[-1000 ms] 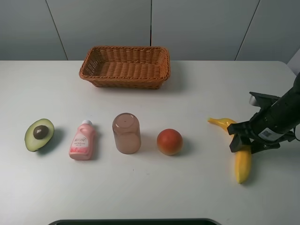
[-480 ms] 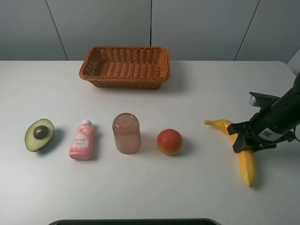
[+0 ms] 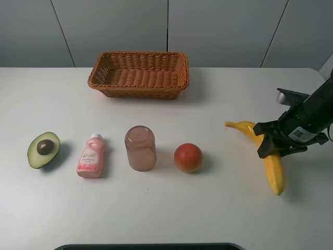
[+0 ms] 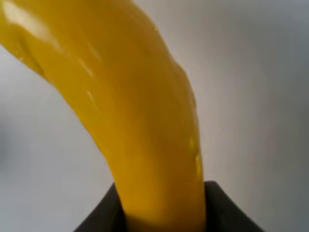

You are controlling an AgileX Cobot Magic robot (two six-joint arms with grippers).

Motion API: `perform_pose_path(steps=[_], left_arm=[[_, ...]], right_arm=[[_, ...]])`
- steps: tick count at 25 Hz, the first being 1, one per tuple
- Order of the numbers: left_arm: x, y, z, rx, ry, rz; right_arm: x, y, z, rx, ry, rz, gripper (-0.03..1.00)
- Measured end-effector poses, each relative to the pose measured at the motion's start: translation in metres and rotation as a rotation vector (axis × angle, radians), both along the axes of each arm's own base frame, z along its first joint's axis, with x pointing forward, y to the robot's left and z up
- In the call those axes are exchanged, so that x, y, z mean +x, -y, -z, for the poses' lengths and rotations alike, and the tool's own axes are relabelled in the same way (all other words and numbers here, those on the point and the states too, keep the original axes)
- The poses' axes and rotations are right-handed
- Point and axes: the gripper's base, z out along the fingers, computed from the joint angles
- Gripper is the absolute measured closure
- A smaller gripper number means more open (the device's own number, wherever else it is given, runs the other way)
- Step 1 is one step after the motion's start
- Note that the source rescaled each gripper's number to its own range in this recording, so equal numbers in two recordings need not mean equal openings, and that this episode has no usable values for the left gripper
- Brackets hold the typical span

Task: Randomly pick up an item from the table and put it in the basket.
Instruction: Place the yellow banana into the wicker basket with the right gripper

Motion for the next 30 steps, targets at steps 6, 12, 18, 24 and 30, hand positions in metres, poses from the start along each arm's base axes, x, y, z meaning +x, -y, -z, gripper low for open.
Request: perform_pose_path(steps=[6, 12, 18, 24, 30], left_arm=[[0.000, 0.000, 0.000, 0.000, 0.000, 0.000], [0.000, 0.000, 0.000, 0.000, 0.000, 0.000], [0.000, 0.000, 0.000, 0.000, 0.000, 0.000], [0.000, 0.000, 0.000, 0.000, 0.000, 0.000], [0.000, 0.000, 0.000, 0.000, 0.000, 0.000]], right_arm=[[0.031, -0.001, -0.073, 0.016, 0.222, -0.009, 0.96], [0.058, -0.003, -0.139, 0.033, 0.393, -0.033, 0.96], [0.081, -0.017, -0.191, 0.137, 0.644, -0.089, 0.96], [0.094, -0.069, -0.210, 0.139, 0.895, -0.239, 0.96], [0.118, -0.124, -0.184, 0.151, 0.931, -0.373, 0.96]])
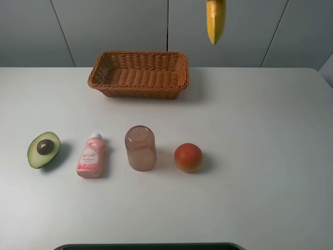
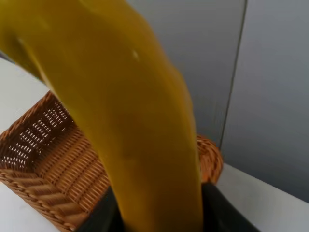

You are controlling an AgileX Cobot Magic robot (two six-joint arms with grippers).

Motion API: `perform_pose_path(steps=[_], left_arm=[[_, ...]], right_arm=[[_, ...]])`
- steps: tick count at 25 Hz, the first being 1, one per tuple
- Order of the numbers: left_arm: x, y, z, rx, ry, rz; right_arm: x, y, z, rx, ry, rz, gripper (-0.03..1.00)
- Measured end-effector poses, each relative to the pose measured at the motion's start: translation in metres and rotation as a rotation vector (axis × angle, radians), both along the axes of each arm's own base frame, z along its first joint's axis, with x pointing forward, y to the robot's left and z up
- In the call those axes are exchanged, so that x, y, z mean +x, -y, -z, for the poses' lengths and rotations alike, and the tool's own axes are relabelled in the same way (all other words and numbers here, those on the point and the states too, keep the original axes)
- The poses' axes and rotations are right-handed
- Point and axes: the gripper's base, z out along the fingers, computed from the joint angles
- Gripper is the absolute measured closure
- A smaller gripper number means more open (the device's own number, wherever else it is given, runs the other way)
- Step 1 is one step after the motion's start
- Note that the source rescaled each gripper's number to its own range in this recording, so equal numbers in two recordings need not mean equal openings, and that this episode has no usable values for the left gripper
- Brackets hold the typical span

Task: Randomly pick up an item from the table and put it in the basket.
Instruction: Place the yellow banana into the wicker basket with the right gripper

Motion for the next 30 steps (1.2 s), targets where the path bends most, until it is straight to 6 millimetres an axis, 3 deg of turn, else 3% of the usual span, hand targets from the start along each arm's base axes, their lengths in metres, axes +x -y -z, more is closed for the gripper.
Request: perform_pose_path(steps=[7, 11, 21, 26, 30], left_arm=[[0.000, 0.000, 0.000, 0.000, 0.000, 0.000], [0.000, 0.000, 0.000, 0.000, 0.000, 0.000], [0.000, 0.000, 0.000, 0.000, 0.000, 0.000], [0.000, 0.000, 0.000, -0.002, 0.000, -0.001], [0.000, 0.000, 0.000, -0.003, -0.001, -0.002]], right_arm=[[0.033, -0.065, 0.056, -0.075, -0.016, -0.160, 0.96], [0.053, -0.087, 0.085, -0.073, -0.045, -0.186, 0.96], [0.089, -0.113, 0.134, -0.069, -0.057, -0.206, 0.96], [0.095, -0.116, 0.155, -0.101, -0.065, -0.232, 0.96], [0.095, -0.116, 0.160, -0.115, -0.064, -0.243, 0.96]])
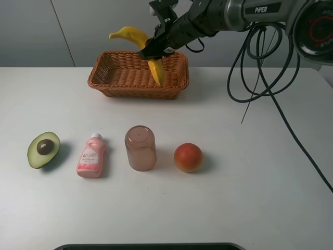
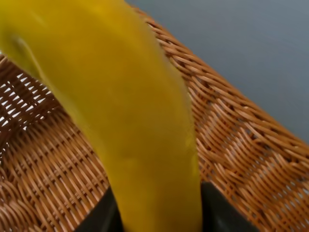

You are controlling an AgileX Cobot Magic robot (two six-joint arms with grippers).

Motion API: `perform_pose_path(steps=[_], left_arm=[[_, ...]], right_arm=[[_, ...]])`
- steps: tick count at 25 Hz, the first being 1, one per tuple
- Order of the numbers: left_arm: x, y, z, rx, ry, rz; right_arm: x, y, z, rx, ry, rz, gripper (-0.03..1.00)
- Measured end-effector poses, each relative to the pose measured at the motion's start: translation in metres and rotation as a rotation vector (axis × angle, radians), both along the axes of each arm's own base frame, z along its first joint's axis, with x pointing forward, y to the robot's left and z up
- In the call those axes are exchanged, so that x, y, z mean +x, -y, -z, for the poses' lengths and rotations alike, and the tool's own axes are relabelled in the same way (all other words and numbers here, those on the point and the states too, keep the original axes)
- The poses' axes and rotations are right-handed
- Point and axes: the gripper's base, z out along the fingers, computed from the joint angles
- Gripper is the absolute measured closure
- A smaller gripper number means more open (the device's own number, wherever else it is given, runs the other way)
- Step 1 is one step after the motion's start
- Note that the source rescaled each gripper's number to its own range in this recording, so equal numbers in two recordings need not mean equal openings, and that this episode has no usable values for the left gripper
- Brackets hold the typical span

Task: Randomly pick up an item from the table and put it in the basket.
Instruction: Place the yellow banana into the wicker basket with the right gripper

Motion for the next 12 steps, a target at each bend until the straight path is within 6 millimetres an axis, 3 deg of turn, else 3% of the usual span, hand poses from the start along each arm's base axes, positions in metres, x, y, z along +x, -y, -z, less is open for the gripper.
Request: perform_pose_path(steps=[12], left_arm=[[0.0000, 0.0000, 0.0000, 0.000, 0.000, 0.000]], right_arm=[[0.0009, 0.0001, -0.0009, 0.001, 0.009, 0.004, 0.96]])
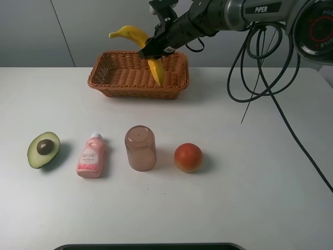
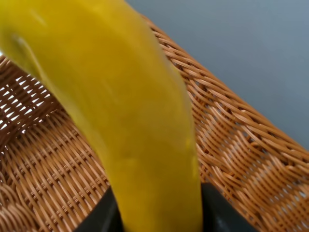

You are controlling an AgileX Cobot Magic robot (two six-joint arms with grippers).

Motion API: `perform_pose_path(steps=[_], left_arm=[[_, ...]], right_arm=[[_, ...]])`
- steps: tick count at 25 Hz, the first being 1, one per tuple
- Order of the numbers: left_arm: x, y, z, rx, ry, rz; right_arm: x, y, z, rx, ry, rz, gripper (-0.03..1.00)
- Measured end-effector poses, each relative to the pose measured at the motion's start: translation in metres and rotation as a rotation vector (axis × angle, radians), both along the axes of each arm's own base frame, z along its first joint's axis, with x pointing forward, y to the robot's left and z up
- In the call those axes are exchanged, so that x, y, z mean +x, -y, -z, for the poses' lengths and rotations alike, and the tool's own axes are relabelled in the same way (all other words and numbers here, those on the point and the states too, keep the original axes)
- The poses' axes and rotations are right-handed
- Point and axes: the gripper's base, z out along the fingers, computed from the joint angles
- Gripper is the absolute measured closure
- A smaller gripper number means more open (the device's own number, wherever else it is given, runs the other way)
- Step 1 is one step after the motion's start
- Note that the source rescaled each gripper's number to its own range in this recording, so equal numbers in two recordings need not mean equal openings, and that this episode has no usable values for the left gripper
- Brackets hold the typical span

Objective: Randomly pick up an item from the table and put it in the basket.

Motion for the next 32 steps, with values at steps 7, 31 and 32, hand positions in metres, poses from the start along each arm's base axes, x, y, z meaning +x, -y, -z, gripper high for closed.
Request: perform_pose_path(steps=[7, 31, 32], left_arm=[[0.000, 0.000, 0.000, 0.000, 0.000, 0.000], [0.000, 0.000, 0.000, 0.000, 0.000, 0.000], [0.000, 0.000, 0.000, 0.000, 0.000, 0.000]], right_arm=[[0.001, 0.000, -0.001, 0.005, 0.011, 0.012, 0.01], [-0.023, 0.052, -0.175, -0.014, 0.211, 0.182, -0.02], [-0.026, 0.063, -0.188, -0.019, 0.217, 0.216, -0.02]])
